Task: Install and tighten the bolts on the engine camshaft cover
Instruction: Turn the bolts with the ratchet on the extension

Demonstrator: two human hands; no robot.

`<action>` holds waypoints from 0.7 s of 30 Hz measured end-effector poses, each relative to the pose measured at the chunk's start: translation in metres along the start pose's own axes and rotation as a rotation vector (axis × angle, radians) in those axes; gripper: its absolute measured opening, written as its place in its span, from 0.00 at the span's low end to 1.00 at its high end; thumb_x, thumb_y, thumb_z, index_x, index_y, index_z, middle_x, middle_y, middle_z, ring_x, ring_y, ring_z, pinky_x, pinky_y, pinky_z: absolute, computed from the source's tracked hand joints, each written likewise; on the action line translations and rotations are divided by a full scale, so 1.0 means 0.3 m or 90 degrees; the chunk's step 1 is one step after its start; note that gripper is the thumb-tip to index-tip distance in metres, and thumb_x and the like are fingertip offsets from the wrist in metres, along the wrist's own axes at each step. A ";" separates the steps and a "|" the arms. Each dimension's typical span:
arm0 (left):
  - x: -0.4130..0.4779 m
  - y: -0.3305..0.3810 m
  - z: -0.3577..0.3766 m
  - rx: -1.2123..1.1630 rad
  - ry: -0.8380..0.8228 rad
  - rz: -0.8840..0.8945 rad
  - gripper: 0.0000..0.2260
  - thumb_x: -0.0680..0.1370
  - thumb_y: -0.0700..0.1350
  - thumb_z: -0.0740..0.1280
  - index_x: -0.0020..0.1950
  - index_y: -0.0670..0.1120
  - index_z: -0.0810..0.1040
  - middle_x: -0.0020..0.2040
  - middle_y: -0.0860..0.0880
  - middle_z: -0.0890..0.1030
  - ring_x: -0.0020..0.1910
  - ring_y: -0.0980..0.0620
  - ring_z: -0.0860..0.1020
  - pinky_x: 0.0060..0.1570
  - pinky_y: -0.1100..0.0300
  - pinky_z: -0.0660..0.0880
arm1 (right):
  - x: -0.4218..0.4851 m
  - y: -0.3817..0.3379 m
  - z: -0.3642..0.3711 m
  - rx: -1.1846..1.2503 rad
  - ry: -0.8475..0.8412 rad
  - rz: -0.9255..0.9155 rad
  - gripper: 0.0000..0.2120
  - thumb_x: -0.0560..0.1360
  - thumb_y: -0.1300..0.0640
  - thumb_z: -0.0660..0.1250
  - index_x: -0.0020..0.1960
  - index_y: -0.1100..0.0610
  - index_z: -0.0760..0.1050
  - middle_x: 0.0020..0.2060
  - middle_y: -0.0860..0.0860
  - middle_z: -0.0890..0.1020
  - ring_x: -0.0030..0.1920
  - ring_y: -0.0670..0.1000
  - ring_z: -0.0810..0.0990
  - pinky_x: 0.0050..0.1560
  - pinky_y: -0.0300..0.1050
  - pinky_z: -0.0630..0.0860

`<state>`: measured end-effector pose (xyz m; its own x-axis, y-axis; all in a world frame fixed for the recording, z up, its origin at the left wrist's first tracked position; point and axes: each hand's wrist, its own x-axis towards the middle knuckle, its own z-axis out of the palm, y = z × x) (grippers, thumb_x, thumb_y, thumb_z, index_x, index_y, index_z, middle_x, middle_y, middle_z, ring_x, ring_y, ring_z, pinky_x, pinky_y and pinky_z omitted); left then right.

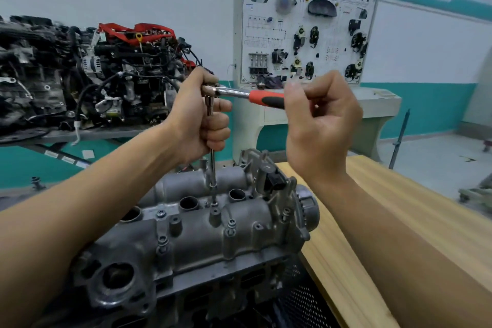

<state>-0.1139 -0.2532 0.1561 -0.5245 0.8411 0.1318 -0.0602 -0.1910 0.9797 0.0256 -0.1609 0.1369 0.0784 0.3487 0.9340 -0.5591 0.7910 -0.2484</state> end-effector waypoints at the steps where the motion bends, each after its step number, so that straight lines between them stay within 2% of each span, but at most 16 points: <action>1: 0.003 0.002 0.003 0.005 -0.001 0.001 0.19 0.74 0.58 0.55 0.31 0.47 0.69 0.25 0.50 0.54 0.24 0.52 0.51 0.27 0.62 0.49 | -0.015 -0.048 0.026 0.017 -0.023 -0.062 0.15 0.74 0.65 0.68 0.35 0.54 0.66 0.26 0.43 0.66 0.26 0.39 0.66 0.29 0.33 0.64; 3: 0.005 0.004 -0.001 -0.022 -0.007 0.009 0.19 0.74 0.55 0.55 0.25 0.48 0.64 0.35 0.47 0.48 0.34 0.49 0.47 0.35 0.52 0.45 | -0.030 -0.112 0.084 0.023 -0.048 -0.131 0.17 0.72 0.69 0.70 0.31 0.58 0.67 0.23 0.47 0.66 0.23 0.43 0.66 0.26 0.36 0.62; 5: 0.004 0.007 -0.013 -0.072 -0.005 0.022 0.15 0.73 0.52 0.55 0.28 0.50 0.58 0.41 0.46 0.43 0.40 0.46 0.43 0.41 0.48 0.42 | -0.028 -0.125 0.117 0.021 -0.074 -0.169 0.18 0.71 0.69 0.71 0.28 0.62 0.67 0.20 0.52 0.66 0.21 0.50 0.66 0.24 0.39 0.62; 7: 0.003 -0.002 -0.020 -0.071 0.013 0.032 0.17 0.74 0.55 0.55 0.27 0.49 0.61 0.41 0.45 0.45 0.40 0.46 0.45 0.40 0.48 0.44 | -0.012 -0.105 0.108 0.032 -0.110 -0.198 0.18 0.72 0.67 0.71 0.28 0.61 0.68 0.20 0.51 0.67 0.21 0.49 0.67 0.23 0.39 0.63; 8: 0.003 -0.007 -0.019 -0.053 0.023 0.035 0.21 0.75 0.58 0.55 0.26 0.49 0.65 0.37 0.46 0.49 0.36 0.48 0.47 0.36 0.51 0.46 | 0.002 -0.081 0.087 0.030 -0.121 -0.196 0.17 0.73 0.67 0.71 0.30 0.60 0.69 0.21 0.49 0.67 0.22 0.45 0.67 0.24 0.37 0.63; 9: 0.000 -0.010 -0.018 -0.040 0.028 0.036 0.24 0.76 0.61 0.54 0.26 0.48 0.68 0.30 0.47 0.52 0.30 0.51 0.50 0.30 0.57 0.48 | 0.019 -0.045 0.059 0.011 -0.118 -0.173 0.16 0.75 0.65 0.70 0.32 0.58 0.69 0.22 0.46 0.67 0.23 0.41 0.67 0.25 0.35 0.62; 11: -0.007 -0.013 -0.004 -0.031 0.024 0.037 0.27 0.77 0.67 0.54 0.30 0.47 0.71 0.22 0.52 0.56 0.22 0.53 0.52 0.24 0.64 0.52 | 0.065 0.062 0.004 -0.064 -0.090 -0.008 0.13 0.77 0.60 0.69 0.36 0.56 0.71 0.25 0.44 0.68 0.27 0.40 0.66 0.29 0.37 0.65; 13: -0.014 -0.015 0.024 0.011 -0.009 0.034 0.28 0.76 0.71 0.56 0.32 0.47 0.71 0.21 0.53 0.56 0.21 0.53 0.52 0.24 0.65 0.52 | 0.099 0.176 -0.017 -0.152 -0.149 0.196 0.12 0.81 0.54 0.65 0.41 0.57 0.75 0.30 0.50 0.74 0.32 0.48 0.71 0.34 0.47 0.70; 14: -0.015 -0.020 0.039 0.044 -0.028 0.032 0.28 0.75 0.72 0.57 0.32 0.48 0.71 0.22 0.53 0.56 0.21 0.52 0.51 0.24 0.64 0.51 | 0.106 0.215 -0.013 -0.186 -0.205 0.256 0.13 0.82 0.53 0.63 0.44 0.59 0.78 0.33 0.52 0.77 0.34 0.52 0.74 0.37 0.52 0.72; 16: -0.010 -0.025 0.058 0.082 -0.039 0.031 0.27 0.75 0.71 0.59 0.33 0.48 0.70 0.22 0.53 0.55 0.22 0.52 0.50 0.25 0.63 0.49 | 0.111 0.257 0.009 -0.213 -0.285 0.291 0.15 0.84 0.53 0.59 0.49 0.61 0.79 0.39 0.59 0.81 0.39 0.62 0.78 0.43 0.60 0.76; 17: -0.007 -0.025 0.055 0.078 -0.027 0.036 0.25 0.76 0.69 0.59 0.33 0.48 0.70 0.23 0.53 0.55 0.22 0.52 0.50 0.25 0.63 0.49 | 0.109 0.260 0.020 -0.211 -0.301 0.292 0.14 0.84 0.53 0.59 0.50 0.60 0.79 0.41 0.61 0.82 0.41 0.63 0.79 0.44 0.61 0.77; 20: -0.004 -0.022 0.036 0.044 0.014 0.049 0.23 0.78 0.63 0.56 0.33 0.47 0.69 0.23 0.53 0.55 0.22 0.53 0.50 0.24 0.65 0.51 | 0.100 0.241 0.001 -0.147 -0.250 0.314 0.09 0.82 0.51 0.63 0.45 0.54 0.73 0.37 0.58 0.81 0.37 0.53 0.79 0.37 0.53 0.75; 21: -0.002 -0.024 0.034 0.043 0.017 0.052 0.22 0.78 0.62 0.55 0.33 0.47 0.68 0.23 0.52 0.55 0.22 0.53 0.50 0.24 0.65 0.51 | 0.098 0.232 -0.014 -0.140 -0.217 0.304 0.11 0.81 0.50 0.64 0.43 0.54 0.71 0.36 0.60 0.80 0.35 0.54 0.78 0.35 0.52 0.74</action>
<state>-0.1045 -0.2472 0.1505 -0.5479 0.8101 0.2087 0.0407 -0.2234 0.9739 -0.0075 -0.0935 0.1461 -0.4256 0.5383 0.7274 -0.2822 0.6848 -0.6719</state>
